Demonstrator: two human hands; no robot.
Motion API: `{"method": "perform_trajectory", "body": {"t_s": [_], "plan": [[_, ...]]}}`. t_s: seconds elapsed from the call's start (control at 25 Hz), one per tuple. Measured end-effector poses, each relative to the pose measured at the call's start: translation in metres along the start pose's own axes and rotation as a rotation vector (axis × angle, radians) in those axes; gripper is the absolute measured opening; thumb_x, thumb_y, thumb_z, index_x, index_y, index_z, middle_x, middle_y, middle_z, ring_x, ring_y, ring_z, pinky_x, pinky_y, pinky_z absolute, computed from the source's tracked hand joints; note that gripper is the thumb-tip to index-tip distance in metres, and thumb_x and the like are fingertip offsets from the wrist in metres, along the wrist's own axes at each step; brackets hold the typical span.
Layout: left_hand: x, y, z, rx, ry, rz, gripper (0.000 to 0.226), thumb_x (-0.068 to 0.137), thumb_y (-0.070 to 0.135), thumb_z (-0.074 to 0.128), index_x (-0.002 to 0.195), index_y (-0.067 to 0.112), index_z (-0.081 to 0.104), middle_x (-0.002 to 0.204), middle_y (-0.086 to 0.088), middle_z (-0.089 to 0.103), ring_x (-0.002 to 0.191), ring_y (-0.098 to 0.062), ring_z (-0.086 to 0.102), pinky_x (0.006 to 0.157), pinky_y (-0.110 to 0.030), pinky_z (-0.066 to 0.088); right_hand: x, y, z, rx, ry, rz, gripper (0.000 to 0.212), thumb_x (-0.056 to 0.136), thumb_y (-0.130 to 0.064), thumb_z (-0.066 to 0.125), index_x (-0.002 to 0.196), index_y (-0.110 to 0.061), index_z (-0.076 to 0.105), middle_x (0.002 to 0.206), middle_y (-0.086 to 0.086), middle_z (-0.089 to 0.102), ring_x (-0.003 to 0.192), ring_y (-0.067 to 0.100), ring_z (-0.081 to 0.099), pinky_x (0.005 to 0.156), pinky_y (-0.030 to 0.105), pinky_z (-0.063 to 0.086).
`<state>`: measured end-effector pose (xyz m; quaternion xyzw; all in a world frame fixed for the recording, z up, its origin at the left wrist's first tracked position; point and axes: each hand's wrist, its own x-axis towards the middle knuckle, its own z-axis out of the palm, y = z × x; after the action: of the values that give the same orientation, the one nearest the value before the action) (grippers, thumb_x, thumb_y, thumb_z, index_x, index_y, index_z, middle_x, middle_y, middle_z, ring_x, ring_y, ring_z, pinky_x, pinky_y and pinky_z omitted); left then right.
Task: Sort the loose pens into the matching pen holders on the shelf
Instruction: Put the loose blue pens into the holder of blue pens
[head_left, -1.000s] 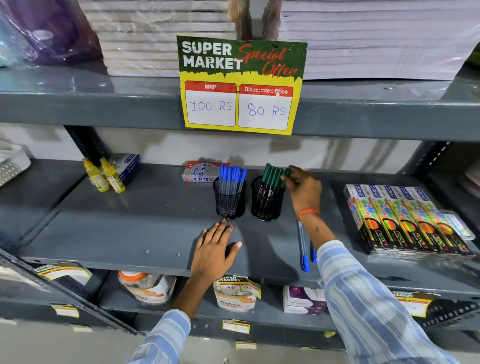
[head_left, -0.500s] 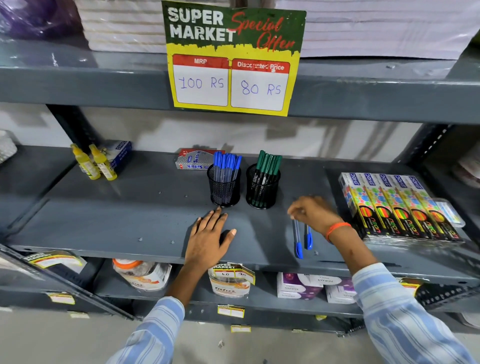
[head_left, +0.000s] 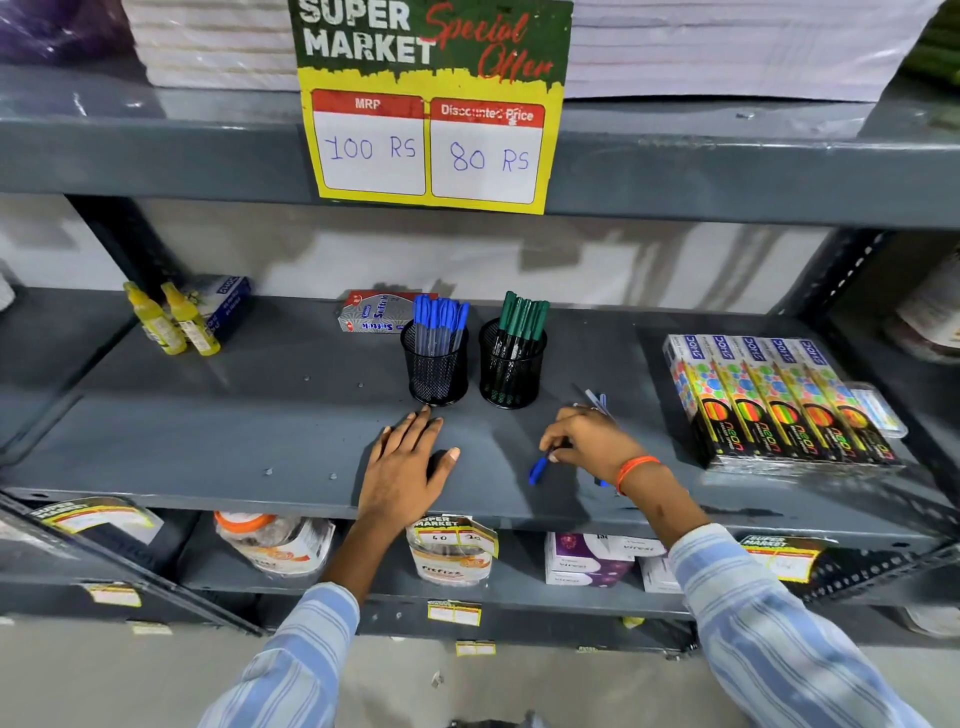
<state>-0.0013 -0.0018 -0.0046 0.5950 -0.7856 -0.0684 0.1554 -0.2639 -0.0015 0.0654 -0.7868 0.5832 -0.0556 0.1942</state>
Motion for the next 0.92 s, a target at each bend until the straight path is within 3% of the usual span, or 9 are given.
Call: {"method": "perform_trajectory", "body": {"t_s": [0.12, 0.24, 0.36, 0.48, 0.64, 0.8, 0.92], "plan": [[0.000, 0.001, 0.000, -0.007, 0.002, 0.001, 0.051, 0.097, 0.044, 0.031, 0.143, 0.021, 0.030, 0.156, -0.001, 0.026, 0.145, -0.018, 0.019, 0.119, -0.041, 0.011, 0.010, -0.008, 0.005, -0.011, 0.056, -0.092, 0.015, 0.082, -0.010, 0.067, 0.096, -0.011, 0.072, 0.105, 0.010, 0.065, 0.104, 0.025, 0.056, 0.095, 0.034, 0.043], [-0.001, 0.001, -0.002, -0.026, 0.032, -0.048, 0.049, 0.098, 0.040, 0.033, 0.142, 0.019, 0.033, 0.156, -0.005, 0.026, 0.145, -0.021, 0.020, 0.119, -0.042, 0.012, 0.020, -0.013, 0.009, -0.034, 0.091, -0.148, 0.014, 0.086, -0.014, 0.063, 0.096, -0.010, 0.071, 0.105, 0.011, 0.065, 0.103, 0.027, 0.054, 0.091, 0.026, 0.035], [-0.001, 0.004, -0.004, -0.047, 0.076, -0.124, 0.047, 0.097, 0.036, 0.037, 0.139, 0.016, 0.038, 0.155, -0.008, 0.028, 0.144, -0.023, 0.021, 0.119, -0.041, 0.010, 0.020, -0.021, 0.019, 0.140, 0.289, -0.140, 0.015, 0.086, -0.011, 0.063, 0.097, -0.004, 0.071, 0.101, 0.015, 0.068, 0.096, 0.031, 0.062, 0.091, 0.034, 0.047], [0.003, 0.000, -0.007, -0.064, 0.043, -0.158, 0.048, 0.097, 0.038, 0.038, 0.140, 0.016, 0.036, 0.155, -0.008, 0.028, 0.144, -0.022, 0.020, 0.119, -0.039, 0.009, 0.024, -0.034, 0.023, 0.256, 0.540, -0.198, 0.012, 0.081, -0.006, 0.069, 0.092, -0.001, 0.073, 0.092, 0.016, 0.071, 0.081, 0.029, 0.068, 0.081, 0.039, 0.057], [0.003, -0.015, -0.013, -0.032, 0.043, -0.147, 0.052, 0.095, 0.044, 0.039, 0.140, 0.018, 0.037, 0.154, -0.005, 0.031, 0.144, -0.020, 0.022, 0.119, -0.040, 0.011, 0.033, -0.061, 0.010, 0.311, 0.758, -0.203, 0.006, 0.076, -0.007, 0.075, 0.081, -0.005, 0.072, 0.078, 0.010, 0.071, 0.060, 0.019, 0.064, 0.063, 0.028, 0.058], [0.001, -0.014, -0.011, 0.001, 0.041, -0.171, 0.054, 0.095, 0.047, 0.036, 0.141, 0.019, 0.034, 0.155, -0.003, 0.028, 0.144, -0.020, 0.021, 0.120, -0.040, 0.011, 0.049, -0.095, -0.009, 0.583, 0.943, -0.139, 0.009, 0.075, -0.003, 0.074, 0.072, -0.006, 0.066, 0.067, 0.002, 0.065, 0.055, -0.001, 0.061, 0.060, 0.000, 0.047], [0.003, -0.015, -0.012, -0.006, 0.039, -0.170, 0.056, 0.095, 0.049, 0.034, 0.142, 0.019, 0.032, 0.156, -0.004, 0.027, 0.144, -0.021, 0.021, 0.120, -0.041, 0.012, 0.070, -0.108, -0.030, 0.765, 1.040, -0.009, 0.008, 0.074, -0.007, 0.075, 0.073, -0.010, 0.068, 0.066, -0.003, 0.063, 0.054, -0.016, 0.058, 0.057, 0.000, 0.044]]}}
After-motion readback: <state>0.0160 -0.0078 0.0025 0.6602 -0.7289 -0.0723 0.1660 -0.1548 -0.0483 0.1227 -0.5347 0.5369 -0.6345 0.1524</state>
